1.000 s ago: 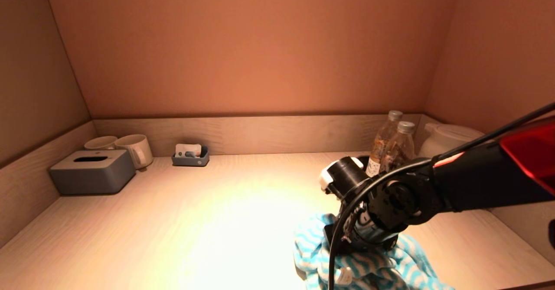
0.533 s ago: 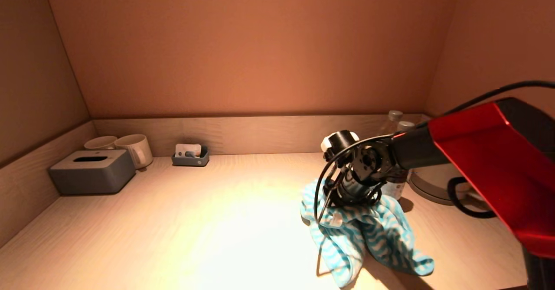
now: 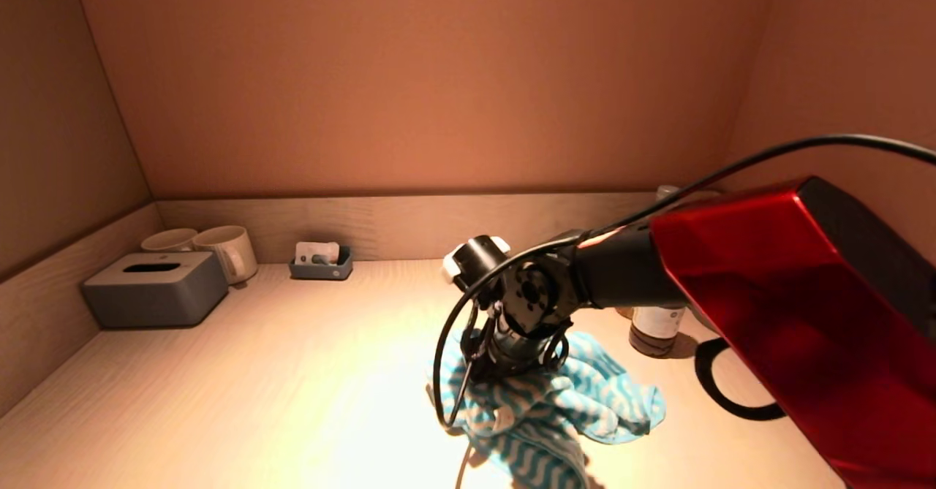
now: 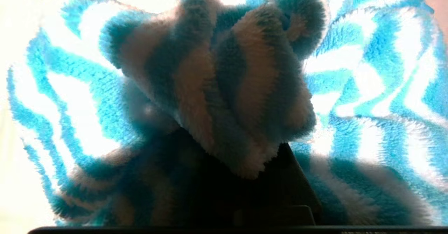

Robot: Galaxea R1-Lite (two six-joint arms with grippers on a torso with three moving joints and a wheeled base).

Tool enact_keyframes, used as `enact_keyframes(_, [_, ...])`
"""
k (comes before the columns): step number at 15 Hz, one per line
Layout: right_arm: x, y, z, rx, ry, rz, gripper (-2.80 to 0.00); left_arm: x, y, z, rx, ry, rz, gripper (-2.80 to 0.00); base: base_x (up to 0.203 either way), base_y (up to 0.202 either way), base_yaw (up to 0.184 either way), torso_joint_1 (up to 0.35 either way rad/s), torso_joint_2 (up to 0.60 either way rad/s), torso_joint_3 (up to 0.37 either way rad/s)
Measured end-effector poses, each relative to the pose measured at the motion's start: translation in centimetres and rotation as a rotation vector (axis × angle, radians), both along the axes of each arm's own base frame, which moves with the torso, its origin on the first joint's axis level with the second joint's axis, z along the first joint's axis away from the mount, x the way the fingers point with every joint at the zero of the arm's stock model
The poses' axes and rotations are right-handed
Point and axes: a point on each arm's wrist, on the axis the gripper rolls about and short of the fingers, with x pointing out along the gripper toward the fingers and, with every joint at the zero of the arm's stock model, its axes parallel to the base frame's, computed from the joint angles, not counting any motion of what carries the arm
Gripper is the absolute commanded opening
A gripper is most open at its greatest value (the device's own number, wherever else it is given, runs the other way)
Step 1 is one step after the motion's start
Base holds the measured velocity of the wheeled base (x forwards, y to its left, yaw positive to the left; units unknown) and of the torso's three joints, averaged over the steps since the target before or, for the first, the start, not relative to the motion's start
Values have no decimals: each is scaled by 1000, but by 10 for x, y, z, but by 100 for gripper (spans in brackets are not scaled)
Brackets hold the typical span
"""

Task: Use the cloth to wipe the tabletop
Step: Sweep the stains on the table

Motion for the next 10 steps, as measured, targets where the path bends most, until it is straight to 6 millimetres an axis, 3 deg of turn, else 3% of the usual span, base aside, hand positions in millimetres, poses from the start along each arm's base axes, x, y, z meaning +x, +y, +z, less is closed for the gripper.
enact_keyframes(2, [-34,2,6,-17,35,35,-280,0,0,0,0,0,0,-280,0,0,0,0,0,0])
enact_keyframes(5, [-65,-17,9,-48,70,42,-280,0,0,0,0,0,0,-280,0,0,0,0,0,0])
enact_keyframes(7, [-67,-40,10,-65,77,5,-280,0,0,0,0,1,1,-280,0,0,0,0,0,0])
enact_keyframes(10, [-39,-80,6,-70,62,-108,-280,0,0,0,0,0,0,-280,0,0,0,0,0,0])
